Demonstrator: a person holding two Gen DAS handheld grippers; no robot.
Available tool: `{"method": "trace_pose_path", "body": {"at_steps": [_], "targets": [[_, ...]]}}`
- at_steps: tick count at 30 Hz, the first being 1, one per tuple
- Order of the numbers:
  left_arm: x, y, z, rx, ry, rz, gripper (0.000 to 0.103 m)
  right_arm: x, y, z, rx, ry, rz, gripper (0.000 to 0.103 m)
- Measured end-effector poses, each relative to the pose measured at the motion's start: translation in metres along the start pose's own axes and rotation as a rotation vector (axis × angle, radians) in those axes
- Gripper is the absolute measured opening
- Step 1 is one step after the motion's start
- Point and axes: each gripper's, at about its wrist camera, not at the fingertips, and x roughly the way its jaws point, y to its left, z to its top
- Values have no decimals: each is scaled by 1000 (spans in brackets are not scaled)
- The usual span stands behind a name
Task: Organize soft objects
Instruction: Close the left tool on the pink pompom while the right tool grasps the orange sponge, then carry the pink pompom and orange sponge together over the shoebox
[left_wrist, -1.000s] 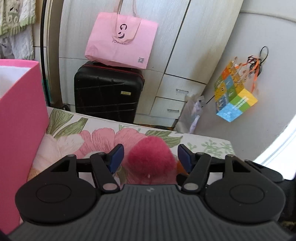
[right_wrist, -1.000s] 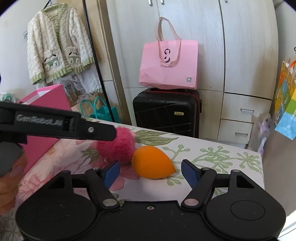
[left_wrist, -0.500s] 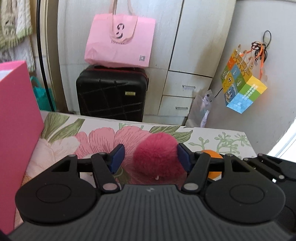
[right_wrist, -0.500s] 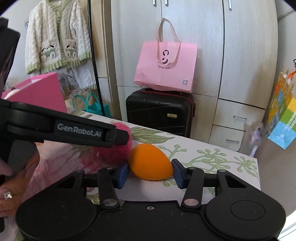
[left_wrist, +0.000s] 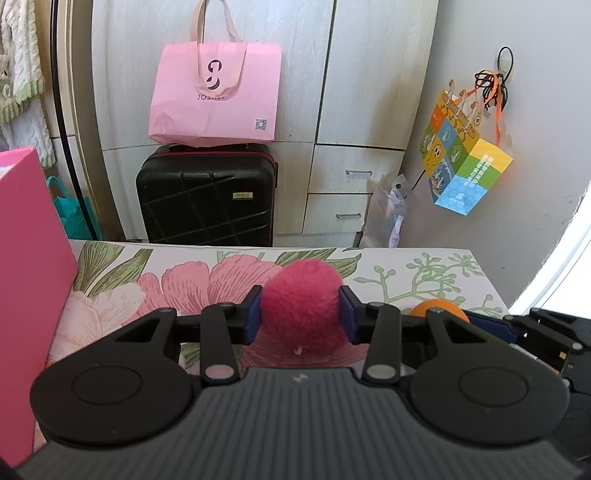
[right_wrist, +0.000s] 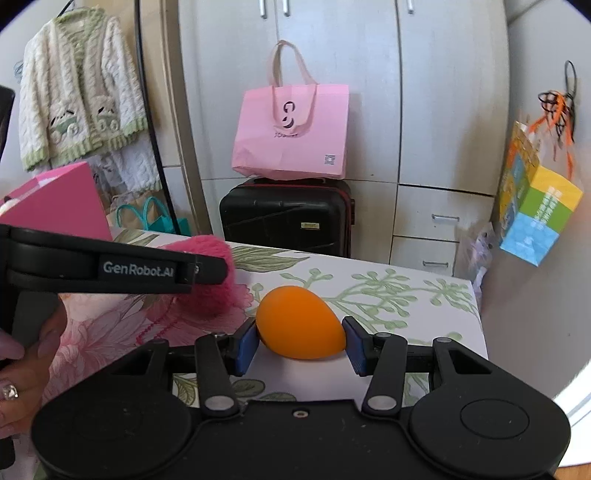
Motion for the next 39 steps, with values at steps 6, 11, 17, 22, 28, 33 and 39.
{"method": "trace_pose_path", "body": {"at_steps": [6,11,17,22,28,33,39], "targets": [[-10,1,1,-4,1,-33,37,-8,2,-6,19,7,1,54],[-9,1,-2,1,9,-22,44,-16,6,-9,23,-2,1,54],[2,0,-5,6,43,1,61,-19,7,-7,27,-7,2,54],[13,1,-7,-34,59,32,62,-17,5,-7,26,-1,1,54],[14,-1,-10,7,40,74,47,-13,4,-10,32,11,6,54],[6,-2,-10,9,47,46,45,-14,3,-10,43,8,4,54],[-23,3,-21,-19,55,20,45,-23,5,-13,101,50,-43,54]]}}
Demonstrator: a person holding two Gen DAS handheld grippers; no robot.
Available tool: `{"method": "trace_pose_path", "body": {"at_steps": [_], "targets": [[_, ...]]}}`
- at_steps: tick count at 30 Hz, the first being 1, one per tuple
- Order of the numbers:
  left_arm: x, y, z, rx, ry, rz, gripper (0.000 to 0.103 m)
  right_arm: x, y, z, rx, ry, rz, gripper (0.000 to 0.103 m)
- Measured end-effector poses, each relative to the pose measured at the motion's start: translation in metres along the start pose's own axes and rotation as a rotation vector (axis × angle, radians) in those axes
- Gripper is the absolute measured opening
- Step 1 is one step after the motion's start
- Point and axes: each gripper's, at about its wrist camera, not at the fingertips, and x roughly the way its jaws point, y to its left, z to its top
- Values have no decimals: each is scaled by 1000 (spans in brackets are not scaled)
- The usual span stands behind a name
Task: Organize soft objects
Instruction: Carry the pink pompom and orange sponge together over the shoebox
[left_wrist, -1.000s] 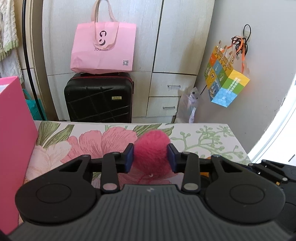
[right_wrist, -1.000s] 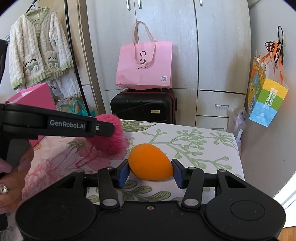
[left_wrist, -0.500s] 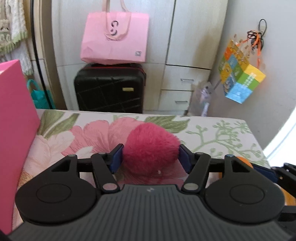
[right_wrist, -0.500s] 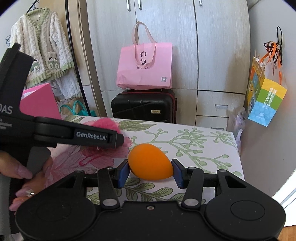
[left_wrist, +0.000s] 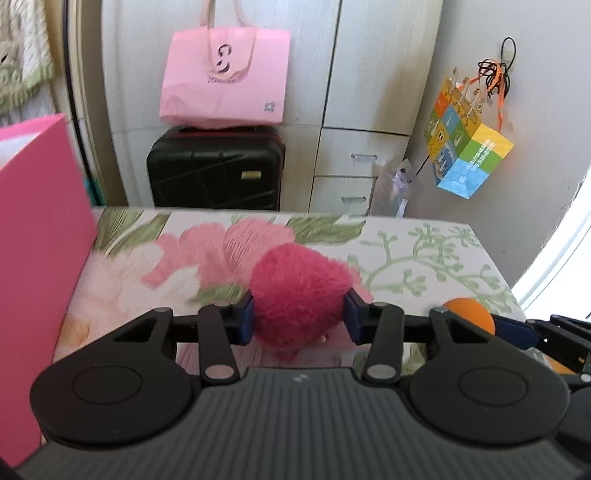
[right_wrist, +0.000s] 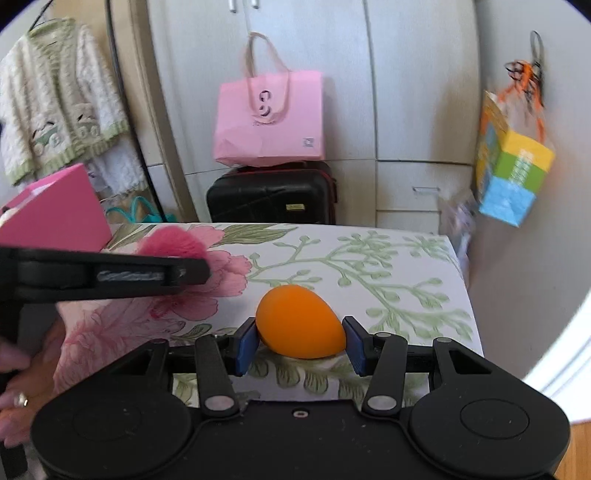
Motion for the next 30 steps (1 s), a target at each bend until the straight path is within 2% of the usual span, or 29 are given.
{"method": "trace_pose_path", "body": {"at_steps": [8,17,30], "targets": [[-48,4,-21,32,-40,-40,45,-27,12,-14,61,-2,0,54],[-85,14,-47,45,-72,-70,45,-51,33,-37,28,-41,-56,54],[-158,34,-80,89,-80,-137,45,-100,74,-64,-6,-85,-12,54]]}}
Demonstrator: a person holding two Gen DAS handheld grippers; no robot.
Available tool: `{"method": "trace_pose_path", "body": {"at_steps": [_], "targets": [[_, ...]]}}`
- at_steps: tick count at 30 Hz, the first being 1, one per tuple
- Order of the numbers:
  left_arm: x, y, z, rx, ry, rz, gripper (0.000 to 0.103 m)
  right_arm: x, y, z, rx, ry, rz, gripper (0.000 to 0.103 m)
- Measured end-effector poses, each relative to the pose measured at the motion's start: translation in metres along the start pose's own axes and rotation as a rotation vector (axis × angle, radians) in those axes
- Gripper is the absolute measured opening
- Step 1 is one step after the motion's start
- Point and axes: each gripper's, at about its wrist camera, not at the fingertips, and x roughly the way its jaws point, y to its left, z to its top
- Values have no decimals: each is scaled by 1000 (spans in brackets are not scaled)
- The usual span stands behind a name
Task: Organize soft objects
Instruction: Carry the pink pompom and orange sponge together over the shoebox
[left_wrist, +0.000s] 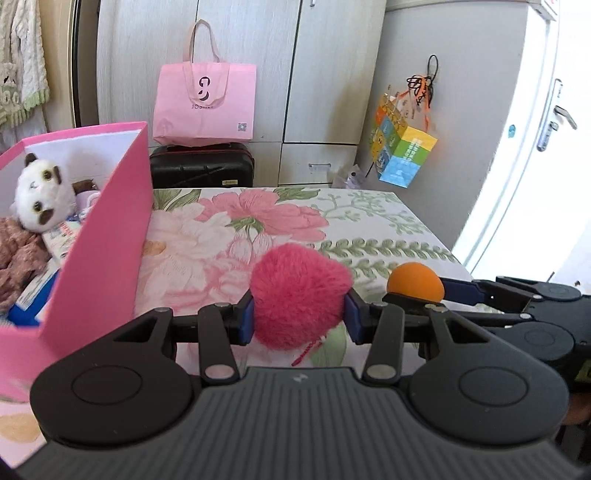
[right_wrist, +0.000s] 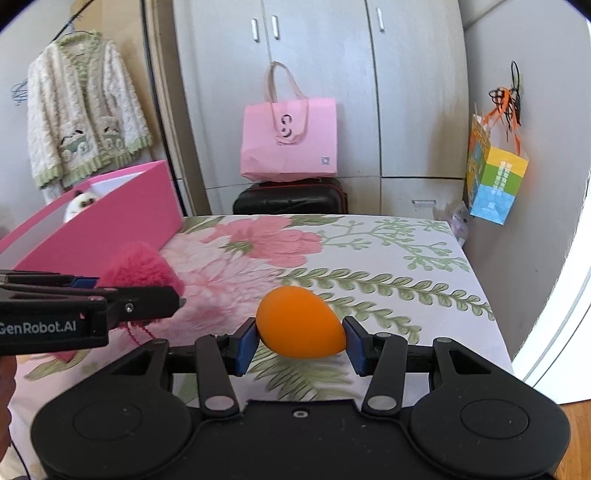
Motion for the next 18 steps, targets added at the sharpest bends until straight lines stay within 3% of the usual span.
{"method": "trace_pose_path", "body": {"at_steps": [8,13,18], "targets": [[-27,6,-22,21,50,-45,45,-32,23,-29,-1,-38,54,54],[-52,20,-22,19,51,-65,45,-42,37,-37,-57,-19,104,54],[-77,40,-21,7,120,-116,45,-53,41,-35,-85,18,191,54]]}}
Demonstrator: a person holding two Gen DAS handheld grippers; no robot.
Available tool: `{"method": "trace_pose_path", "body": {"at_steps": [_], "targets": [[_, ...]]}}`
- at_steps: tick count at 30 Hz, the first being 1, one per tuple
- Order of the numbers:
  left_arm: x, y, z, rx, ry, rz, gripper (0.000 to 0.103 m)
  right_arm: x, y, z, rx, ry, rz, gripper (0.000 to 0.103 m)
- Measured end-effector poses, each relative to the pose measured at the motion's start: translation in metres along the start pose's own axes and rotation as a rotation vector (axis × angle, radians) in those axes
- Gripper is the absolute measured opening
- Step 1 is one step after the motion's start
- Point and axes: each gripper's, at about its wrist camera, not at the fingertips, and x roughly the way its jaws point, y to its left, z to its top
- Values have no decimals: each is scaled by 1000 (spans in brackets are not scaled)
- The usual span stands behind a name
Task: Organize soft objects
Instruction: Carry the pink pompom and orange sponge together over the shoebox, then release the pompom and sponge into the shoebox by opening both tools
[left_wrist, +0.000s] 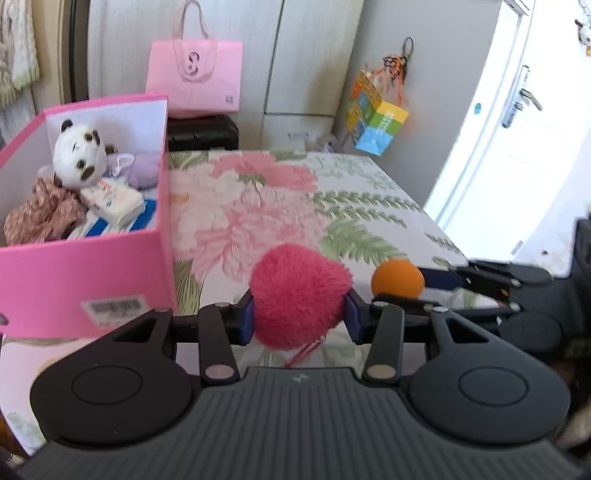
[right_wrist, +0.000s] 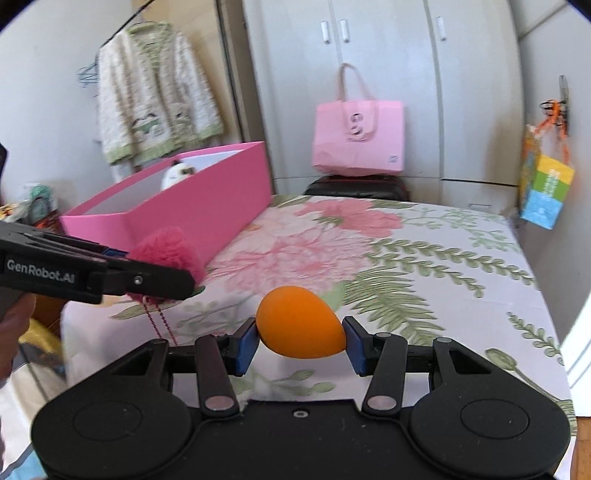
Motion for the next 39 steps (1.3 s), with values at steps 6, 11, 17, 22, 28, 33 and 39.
{"method": "trace_pose_path", "body": {"at_steps": [6,11,17,22,28,33,39], "targets": [[-31,21,-2,-13,67,-52,45,-7,17,28,-123,63,92,54],[-62,39,4,-27,50,-36,45,-13,35,53,-174,102,222,54],[-92,56,17,-24,-34,0,45,-11,58,82,-195,63,310,55],[-106,71,34,-30,-115,20,45,0,77,107,-207,2,355,55],[-100,98,65,-58,-186,43,45,25,101,139,-267,-74,356,55],[-71,130,87,-100,-186,98,45,66,109,161,-302,-75,328,55],[-21,165,100,-175,-118,110,46,123,112,178,-373,-23,294,55]]}}
